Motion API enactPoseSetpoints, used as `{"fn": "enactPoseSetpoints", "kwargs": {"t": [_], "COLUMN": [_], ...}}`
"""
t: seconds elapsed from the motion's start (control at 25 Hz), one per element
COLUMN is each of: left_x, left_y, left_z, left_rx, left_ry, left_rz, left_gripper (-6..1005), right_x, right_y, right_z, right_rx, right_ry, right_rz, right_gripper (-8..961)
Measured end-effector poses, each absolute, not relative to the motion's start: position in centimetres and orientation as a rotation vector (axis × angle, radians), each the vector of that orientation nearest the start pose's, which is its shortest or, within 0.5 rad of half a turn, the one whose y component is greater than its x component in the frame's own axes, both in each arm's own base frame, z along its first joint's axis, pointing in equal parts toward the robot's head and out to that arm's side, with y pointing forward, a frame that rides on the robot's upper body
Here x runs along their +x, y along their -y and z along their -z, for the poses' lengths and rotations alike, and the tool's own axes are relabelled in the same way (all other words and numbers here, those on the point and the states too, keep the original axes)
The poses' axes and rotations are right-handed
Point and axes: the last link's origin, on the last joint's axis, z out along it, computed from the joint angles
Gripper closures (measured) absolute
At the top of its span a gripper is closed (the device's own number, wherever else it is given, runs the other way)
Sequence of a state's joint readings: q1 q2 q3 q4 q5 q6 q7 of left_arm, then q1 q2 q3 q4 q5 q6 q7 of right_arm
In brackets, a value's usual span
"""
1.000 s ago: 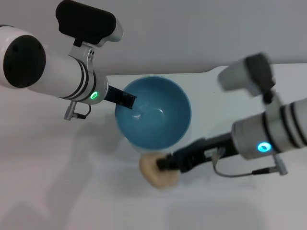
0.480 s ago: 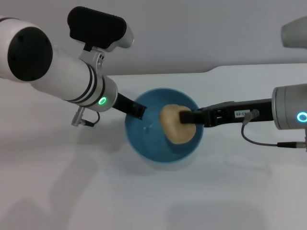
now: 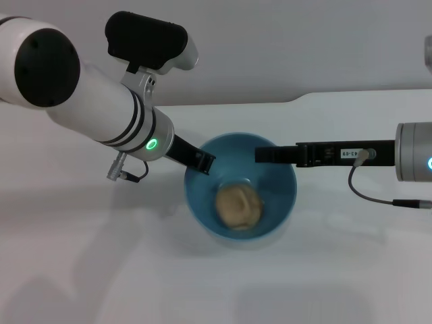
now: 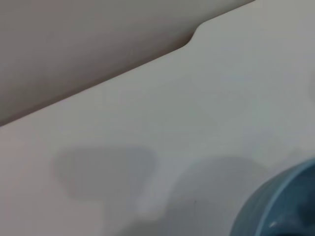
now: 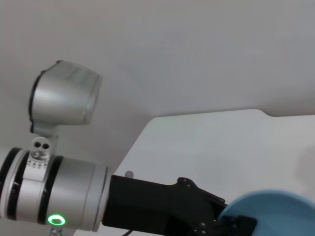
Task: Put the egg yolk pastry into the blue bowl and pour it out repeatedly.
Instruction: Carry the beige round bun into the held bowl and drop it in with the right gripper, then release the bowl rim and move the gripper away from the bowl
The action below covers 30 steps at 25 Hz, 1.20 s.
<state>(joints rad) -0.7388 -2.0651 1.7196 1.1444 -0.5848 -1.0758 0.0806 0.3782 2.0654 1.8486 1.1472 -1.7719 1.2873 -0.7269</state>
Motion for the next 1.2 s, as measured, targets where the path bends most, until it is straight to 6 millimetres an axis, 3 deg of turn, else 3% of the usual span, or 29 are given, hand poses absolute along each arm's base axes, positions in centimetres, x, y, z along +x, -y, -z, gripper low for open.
{"fn": "enactPoseSetpoints", "kwargs": {"t": [0.24, 0.48, 0.68, 0.96, 1.2], "left_x": [-13.4, -13.6, -14.1, -15.0, -15.4], "left_y": [-39.0, -38.8, -38.3, -37.6, -37.0], "left_z": [7.0, 7.2, 7.7, 8.8, 9.6], "left_rx": [-2.388, -2.390, -2.402, -2.415, -2.430], "left_ry": [1.055, 1.049, 1.044, 1.041, 1.023], "left_rz": [-0.233, -0.233, -0.280, -0.362, -0.406], "left_gripper": [986, 972, 954, 928, 906], "right_x": [19.7, 20.6, 23.6, 28.3, 29.9], "right_y": [-34.5, -34.8, -34.5, -34.3, -34.2], "right_z": [-0.4, -3.1, -5.0, -5.8, -5.8], "right_rx": [-2.510, -2.389, -2.236, -2.016, -1.945], "right_ry": [-1.407, -1.417, -1.378, -1.289, -1.313], "right_rz": [-0.697, -0.836, -0.842, -0.743, -0.718], "right_gripper": [770, 772, 774, 775, 776]}}
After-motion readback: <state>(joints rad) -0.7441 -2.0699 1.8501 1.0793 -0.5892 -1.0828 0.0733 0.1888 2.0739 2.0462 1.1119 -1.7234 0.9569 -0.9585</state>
